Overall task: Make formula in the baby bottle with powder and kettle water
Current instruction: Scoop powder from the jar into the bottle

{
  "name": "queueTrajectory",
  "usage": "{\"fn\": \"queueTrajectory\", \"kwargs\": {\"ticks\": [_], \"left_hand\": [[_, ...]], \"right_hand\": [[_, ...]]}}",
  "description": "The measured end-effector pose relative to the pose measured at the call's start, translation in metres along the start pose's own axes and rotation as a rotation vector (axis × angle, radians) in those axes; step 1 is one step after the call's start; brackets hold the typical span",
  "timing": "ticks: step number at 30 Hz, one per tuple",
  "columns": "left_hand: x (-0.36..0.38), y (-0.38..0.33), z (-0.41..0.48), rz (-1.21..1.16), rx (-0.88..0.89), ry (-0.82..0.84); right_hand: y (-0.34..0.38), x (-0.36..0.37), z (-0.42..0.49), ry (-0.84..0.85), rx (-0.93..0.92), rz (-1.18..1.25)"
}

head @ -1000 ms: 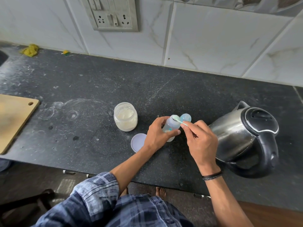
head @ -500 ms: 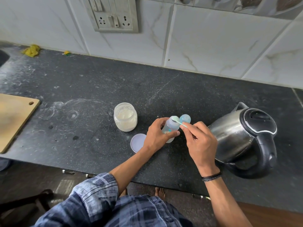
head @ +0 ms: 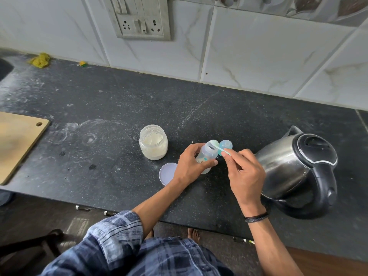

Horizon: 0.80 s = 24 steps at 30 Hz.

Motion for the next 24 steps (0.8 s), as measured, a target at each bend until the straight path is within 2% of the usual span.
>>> {"fn": "queueTrajectory", "kwargs": {"ticks": [12, 24], "left_hand": [[-0.002, -0.001, 0.0, 0.008, -0.004, 0.002], [-0.002, 0.0, 0.001, 0.037, -0.009, 0.001]], "right_hand": [[0.006, -0.001, 0.0, -0.026, 0.021, 0.046], [0.018, -0.005, 0.004, -0.056, 0.151, 0.182]]}}
Point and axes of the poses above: each hand's wrist, its own z-axis towards the middle knuckle, its own x-axis out of the palm, y = z × x, the point moved 2 cm from there along z, towards the middle knuckle, and after that the axes turned 2 degrees about -z, right-handed, at the moved point
